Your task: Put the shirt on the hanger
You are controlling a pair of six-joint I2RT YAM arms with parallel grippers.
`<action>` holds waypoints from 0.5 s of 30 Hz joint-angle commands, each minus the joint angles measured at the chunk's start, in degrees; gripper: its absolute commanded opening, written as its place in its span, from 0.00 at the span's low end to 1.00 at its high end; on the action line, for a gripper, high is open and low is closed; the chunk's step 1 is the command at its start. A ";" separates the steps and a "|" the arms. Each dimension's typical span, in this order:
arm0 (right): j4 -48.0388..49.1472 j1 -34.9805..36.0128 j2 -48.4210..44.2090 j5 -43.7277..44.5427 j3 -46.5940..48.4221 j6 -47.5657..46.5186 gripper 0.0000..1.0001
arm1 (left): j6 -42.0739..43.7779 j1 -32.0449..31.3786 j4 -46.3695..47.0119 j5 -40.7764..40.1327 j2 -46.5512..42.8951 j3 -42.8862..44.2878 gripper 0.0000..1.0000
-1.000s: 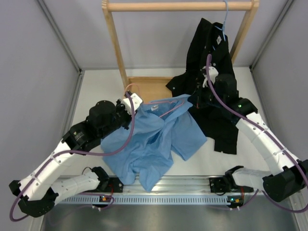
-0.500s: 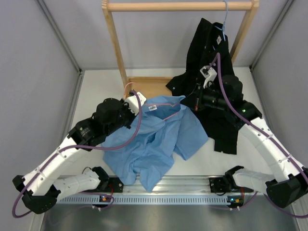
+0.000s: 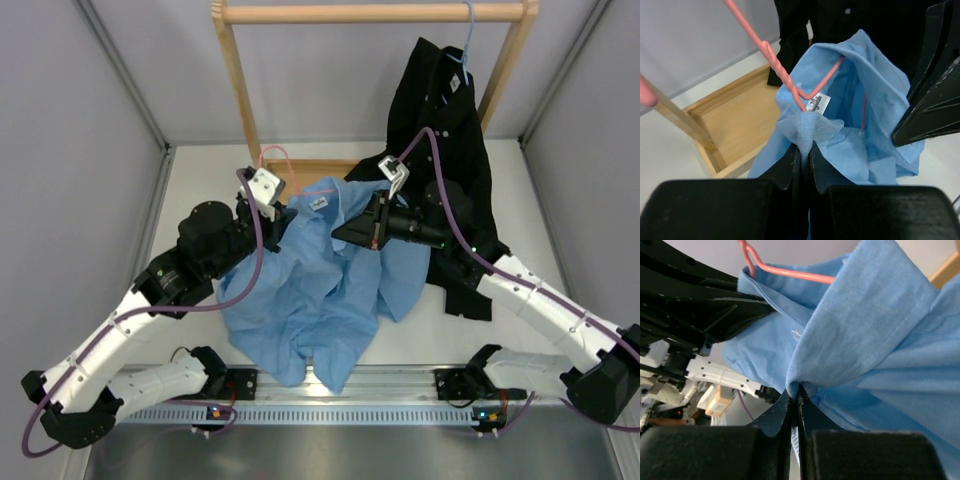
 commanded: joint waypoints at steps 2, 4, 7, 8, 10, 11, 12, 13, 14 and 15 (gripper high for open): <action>13.30 1.79 -0.20 -6.16 0.26 4.74 0.00 | 4.06 0.19 10.05 8.63 1.78 3.77 0.00; 12.26 1.79 -0.63 -8.89 2.97 3.17 0.00 | 9.34 0.19 9.62 19.58 1.61 5.26 0.00; 6.74 1.79 -2.91 -8.39 7.11 -0.16 0.00 | 13.66 0.19 8.56 30.41 0.73 6.23 0.00; 4.45 1.79 -3.70 -5.34 7.99 -3.40 0.00 | 14.72 0.19 8.56 31.50 -0.05 6.06 0.00; 0.58 1.79 -5.38 -3.29 8.27 -5.96 0.00 | 16.05 0.10 9.17 31.87 -0.33 5.54 0.00; 0.39 1.79 -5.64 -3.20 7.65 -6.24 0.02 | 15.70 0.19 9.61 30.47 0.20 4.84 0.00; 0.73 1.79 -5.82 -3.89 6.69 -6.07 0.03 | 15.26 0.19 10.05 29.76 0.55 4.57 0.00; 1.35 1.88 -5.82 -4.86 4.16 -5.89 0.04 | 14.91 0.19 10.49 29.32 0.99 4.39 0.00; 2.40 1.88 -6.00 -5.74 2.57 -6.06 0.06 | 14.21 0.19 11.88 28.80 1.95 4.13 0.00; 2.76 1.88 -6.52 -5.48 0.98 -6.07 0.07 | 12.55 0.27 12.86 28.53 2.31 3.69 0.00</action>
